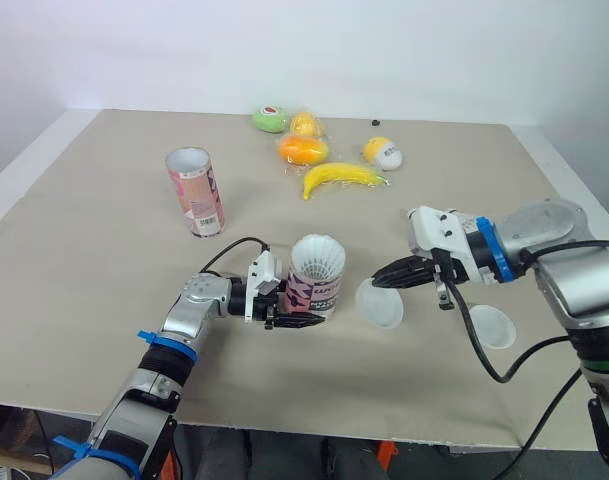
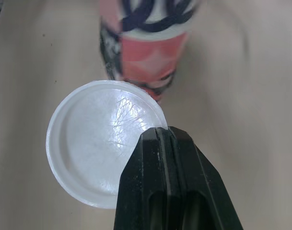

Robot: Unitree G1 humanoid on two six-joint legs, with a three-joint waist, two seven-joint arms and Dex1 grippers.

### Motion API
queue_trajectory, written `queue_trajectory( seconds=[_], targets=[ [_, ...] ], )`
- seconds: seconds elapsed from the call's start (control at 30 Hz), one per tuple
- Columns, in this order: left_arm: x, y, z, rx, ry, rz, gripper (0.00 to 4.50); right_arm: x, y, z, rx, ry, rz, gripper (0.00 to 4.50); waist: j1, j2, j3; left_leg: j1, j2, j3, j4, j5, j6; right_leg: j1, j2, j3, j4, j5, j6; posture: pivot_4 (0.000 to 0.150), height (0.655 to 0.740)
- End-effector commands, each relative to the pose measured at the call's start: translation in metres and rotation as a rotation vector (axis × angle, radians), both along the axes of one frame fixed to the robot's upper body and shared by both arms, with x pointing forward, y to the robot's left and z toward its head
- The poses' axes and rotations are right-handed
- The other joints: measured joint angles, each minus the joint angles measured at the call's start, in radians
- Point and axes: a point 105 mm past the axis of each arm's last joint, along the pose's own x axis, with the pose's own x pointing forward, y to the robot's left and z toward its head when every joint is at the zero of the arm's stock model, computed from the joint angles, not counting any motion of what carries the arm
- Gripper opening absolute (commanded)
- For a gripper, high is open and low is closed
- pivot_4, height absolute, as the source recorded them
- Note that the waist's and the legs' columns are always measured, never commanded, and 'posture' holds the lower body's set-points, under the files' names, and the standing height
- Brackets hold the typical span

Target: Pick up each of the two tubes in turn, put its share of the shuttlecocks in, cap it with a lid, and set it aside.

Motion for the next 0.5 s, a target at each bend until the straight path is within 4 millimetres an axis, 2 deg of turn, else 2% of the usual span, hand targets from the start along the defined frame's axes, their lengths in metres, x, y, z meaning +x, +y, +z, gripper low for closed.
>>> queue_trajectory(
  seconds=[0.03,0.2,0.3,0.37,0.5],
  targets=[
    [-0.009,0.009,-0.034,0.115,0.104,-0.02,2.75,0.0,0.007,0.043,0.019,-0.115,0.059,0.05,-0.008,0.0,0.0,0.0,0.0,0.0,-0.001,0.0,0.0,0.0,0.0,0.0,0.0,0.0,0.0,0.15,0.6917],
    [-0.006,0.006,-0.03,0.111,0.119,-0.036,2.75,0.006,0.023,0.068,-0.024,-0.164,0.147,0.05,-0.013,-0.001,-0.001,0.001,0.0,0.0,-0.001,0.0,0.0,0.001,0.0,0.0,0.0,0.0,0.0,0.15,0.6917],
    [-0.006,0.004,-0.03,0.113,0.136,-0.056,2.75,0.006,0.039,0.082,-0.053,-0.189,0.225,0.05,-0.014,0.0,-0.001,0.001,0.0,0.0,-0.001,0.0,0.0,0.0,0.0,0.0,0.0,0.0,0.0,0.15,0.6917],
    [-0.006,0.002,-0.029,0.111,0.144,-0.066,2.75,0.006,0.048,0.086,-0.071,-0.194,0.266,0.05,-0.014,0.0,-0.001,0.001,0.0,0.0,-0.001,0.0,0.0,0.0,0.0,0.0,0.0,0.0,0.0,0.15,0.6917],
    [-0.005,-0.001,-0.027,0.107,0.145,-0.072,2.75,0.009,0.067,0.081,-0.127,-0.199,0.332,0.05,-0.012,0.0,-0.001,0.001,0.0,0.0,-0.001,0.0,-0.001,0.0,0.0,-0.001,0.0,-0.001,0.0,0.15,0.6917]
  ],
)
